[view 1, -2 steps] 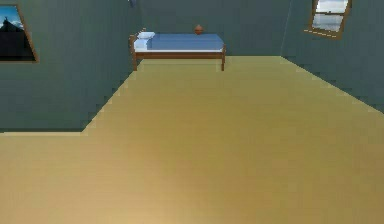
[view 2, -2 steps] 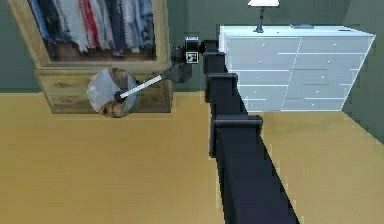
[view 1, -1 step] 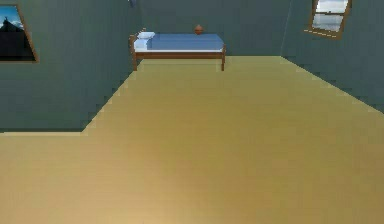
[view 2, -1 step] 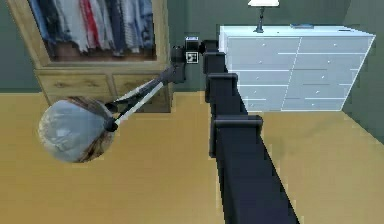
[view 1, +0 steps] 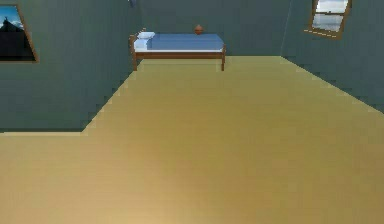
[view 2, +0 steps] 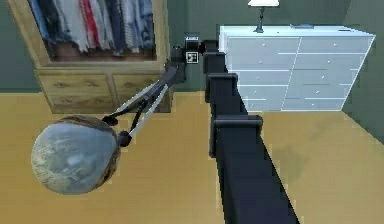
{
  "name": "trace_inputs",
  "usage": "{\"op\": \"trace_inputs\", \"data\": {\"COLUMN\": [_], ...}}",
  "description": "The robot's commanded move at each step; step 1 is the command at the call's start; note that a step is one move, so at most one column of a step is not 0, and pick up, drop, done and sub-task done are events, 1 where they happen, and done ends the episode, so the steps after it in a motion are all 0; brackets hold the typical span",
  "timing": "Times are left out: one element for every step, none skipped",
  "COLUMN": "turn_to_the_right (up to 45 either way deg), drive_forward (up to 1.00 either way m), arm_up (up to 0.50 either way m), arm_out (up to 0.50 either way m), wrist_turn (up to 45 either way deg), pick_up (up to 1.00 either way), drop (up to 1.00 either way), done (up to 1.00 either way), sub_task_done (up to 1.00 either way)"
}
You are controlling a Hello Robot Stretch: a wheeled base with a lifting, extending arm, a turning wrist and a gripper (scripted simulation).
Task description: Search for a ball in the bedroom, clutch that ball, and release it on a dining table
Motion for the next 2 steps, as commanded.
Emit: {"op": "trace_inputs", "data": {"turn_to_the_right": [0.0, -45.0], "drive_forward": [0.00, 0.00], "arm_up": [0.00, 0.00], "arm_out": [-0.44, 0.00], "wrist_turn": [0.0, 0.0], "pick_up": [0.00, 0.00], "drop": [0.00, 0.00], "done": [0.00, 0.00], "sub_task_done": [0.00, 0.00]}}
